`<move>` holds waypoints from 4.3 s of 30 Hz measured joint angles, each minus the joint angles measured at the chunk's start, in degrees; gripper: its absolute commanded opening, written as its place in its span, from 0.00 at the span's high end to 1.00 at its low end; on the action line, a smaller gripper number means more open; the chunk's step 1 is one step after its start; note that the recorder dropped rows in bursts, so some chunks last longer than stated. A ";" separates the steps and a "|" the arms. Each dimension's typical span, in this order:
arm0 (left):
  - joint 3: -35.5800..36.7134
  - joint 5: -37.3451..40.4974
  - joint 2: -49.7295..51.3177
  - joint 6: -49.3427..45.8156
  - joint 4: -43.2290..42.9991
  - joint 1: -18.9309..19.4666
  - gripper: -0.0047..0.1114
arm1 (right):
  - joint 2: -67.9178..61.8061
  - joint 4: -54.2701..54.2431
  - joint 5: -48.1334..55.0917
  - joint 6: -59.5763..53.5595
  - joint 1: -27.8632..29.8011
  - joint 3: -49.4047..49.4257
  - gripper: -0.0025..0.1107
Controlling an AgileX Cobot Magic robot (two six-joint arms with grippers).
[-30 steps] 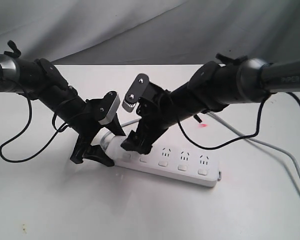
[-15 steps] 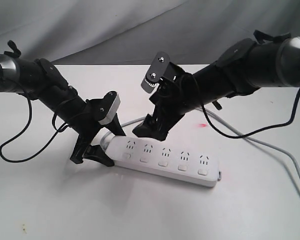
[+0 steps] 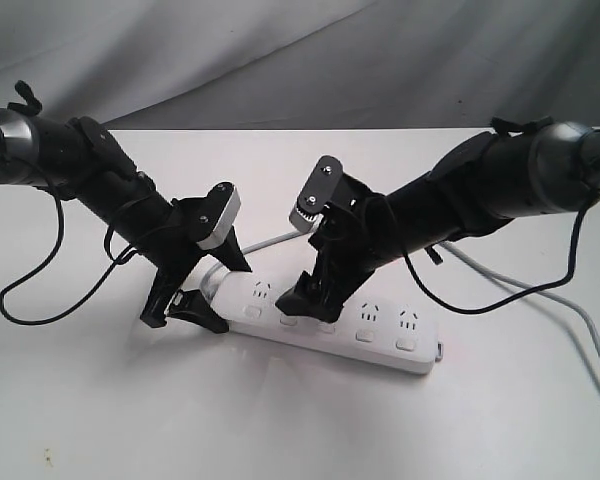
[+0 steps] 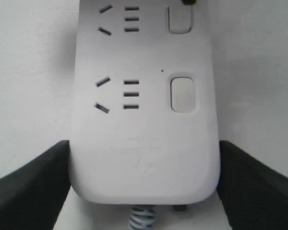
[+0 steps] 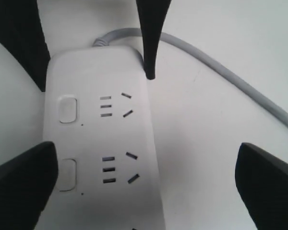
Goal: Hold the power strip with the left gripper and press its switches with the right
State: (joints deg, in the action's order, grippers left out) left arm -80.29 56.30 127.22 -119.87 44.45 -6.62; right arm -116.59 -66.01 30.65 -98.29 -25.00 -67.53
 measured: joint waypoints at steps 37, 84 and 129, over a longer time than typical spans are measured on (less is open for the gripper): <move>0.00 0.10 0.09 -0.10 0.84 0.00 0.65 | -3.50 1.14 -2.31 5.12 -0.68 -0.50 0.17; 0.00 0.13 0.12 -0.10 0.96 -0.16 0.65 | -0.82 4.10 -5.99 7.85 -0.68 2.60 0.17; 0.00 0.23 0.12 -0.10 0.85 -0.16 0.65 | 3.13 -6.76 -0.20 -9.03 5.70 9.96 0.17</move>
State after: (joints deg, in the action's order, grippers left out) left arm -80.29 56.53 127.33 -119.97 45.30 -6.78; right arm -113.46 -72.77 30.44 -107.32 -19.30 -57.57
